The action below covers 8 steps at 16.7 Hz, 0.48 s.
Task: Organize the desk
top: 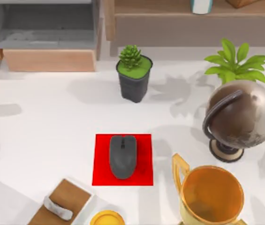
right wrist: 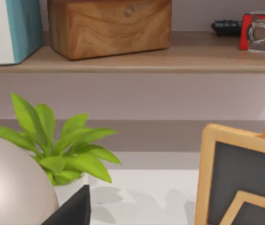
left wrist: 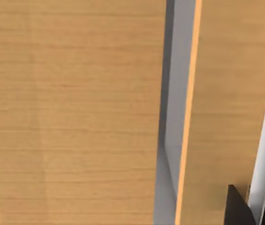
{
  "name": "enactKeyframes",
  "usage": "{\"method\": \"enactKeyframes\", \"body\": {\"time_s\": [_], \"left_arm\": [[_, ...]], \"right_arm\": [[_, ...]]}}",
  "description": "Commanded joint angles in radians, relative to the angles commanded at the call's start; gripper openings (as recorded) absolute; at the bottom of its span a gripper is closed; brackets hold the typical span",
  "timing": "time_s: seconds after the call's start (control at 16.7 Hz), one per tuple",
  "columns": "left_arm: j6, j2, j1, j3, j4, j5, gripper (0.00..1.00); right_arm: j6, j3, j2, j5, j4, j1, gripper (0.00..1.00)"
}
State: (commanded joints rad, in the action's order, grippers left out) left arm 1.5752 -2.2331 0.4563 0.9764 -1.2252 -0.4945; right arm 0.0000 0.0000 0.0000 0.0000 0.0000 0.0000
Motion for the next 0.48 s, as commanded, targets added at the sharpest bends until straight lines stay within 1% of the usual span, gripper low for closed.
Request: {"method": "enactKeyframes", "body": {"time_s": [0.18, 0.48], "left_arm": [[0.0, -0.009, -0.001, 0.011, 0.01, 0.001, 0.0], [-0.003, -0.087, -0.04, 0.192, 0.096, 0.042, 0.0]], "right_arm": [[0.0, 0.0, 0.0, 0.0, 0.0, 0.0, 1.0], [0.0, 0.0, 0.0, 0.0, 0.0, 0.0, 1.0]]}}
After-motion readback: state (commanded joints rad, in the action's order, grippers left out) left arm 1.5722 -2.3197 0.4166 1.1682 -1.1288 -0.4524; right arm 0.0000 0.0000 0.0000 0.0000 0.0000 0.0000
